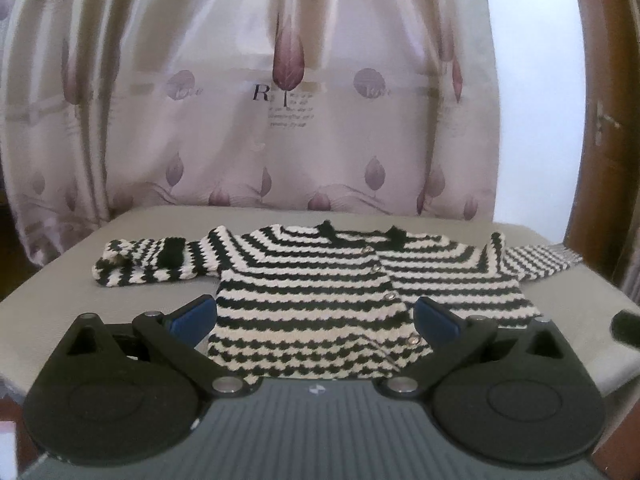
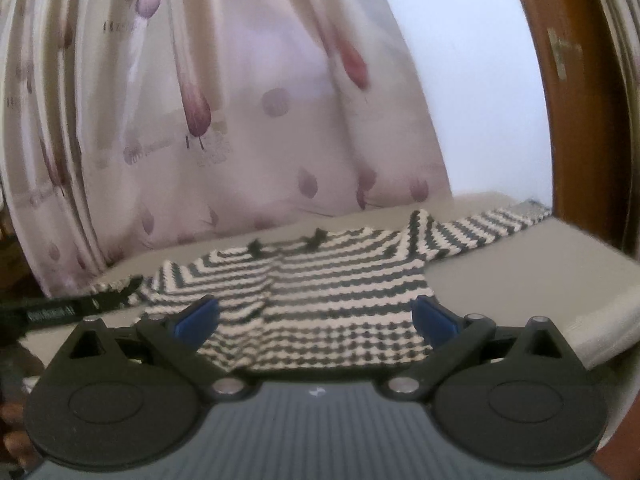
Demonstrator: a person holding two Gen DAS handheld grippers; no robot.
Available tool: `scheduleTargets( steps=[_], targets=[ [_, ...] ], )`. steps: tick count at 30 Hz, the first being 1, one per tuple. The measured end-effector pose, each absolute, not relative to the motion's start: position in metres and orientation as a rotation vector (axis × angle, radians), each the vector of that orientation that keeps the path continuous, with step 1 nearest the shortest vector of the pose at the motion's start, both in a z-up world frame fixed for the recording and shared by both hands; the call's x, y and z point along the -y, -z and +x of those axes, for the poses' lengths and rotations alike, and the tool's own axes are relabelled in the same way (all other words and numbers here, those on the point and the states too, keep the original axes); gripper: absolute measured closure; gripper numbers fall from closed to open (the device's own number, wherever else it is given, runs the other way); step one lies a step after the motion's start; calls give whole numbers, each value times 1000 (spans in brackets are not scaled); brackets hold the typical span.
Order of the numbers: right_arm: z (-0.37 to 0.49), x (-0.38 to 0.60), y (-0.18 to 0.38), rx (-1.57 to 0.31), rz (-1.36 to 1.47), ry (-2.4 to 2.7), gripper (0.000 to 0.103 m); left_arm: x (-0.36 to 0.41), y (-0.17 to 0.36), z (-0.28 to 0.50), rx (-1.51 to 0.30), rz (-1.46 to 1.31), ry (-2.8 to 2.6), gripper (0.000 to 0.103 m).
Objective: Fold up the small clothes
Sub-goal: 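Move both grippers over the striped cardigan toward its sleeve cuffs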
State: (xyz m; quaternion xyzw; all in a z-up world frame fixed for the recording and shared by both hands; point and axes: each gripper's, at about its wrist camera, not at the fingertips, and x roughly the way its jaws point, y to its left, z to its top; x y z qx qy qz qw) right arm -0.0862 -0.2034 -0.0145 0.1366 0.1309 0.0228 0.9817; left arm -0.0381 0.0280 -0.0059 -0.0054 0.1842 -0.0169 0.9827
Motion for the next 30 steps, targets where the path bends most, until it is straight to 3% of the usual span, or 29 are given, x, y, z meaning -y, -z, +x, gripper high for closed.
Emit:
scheduleTargets(
  steps=[30],
  targets=[
    [-83,177,10,-343,192,-115,0,-36,18,-31,-477,31,-22,0]
  ],
)
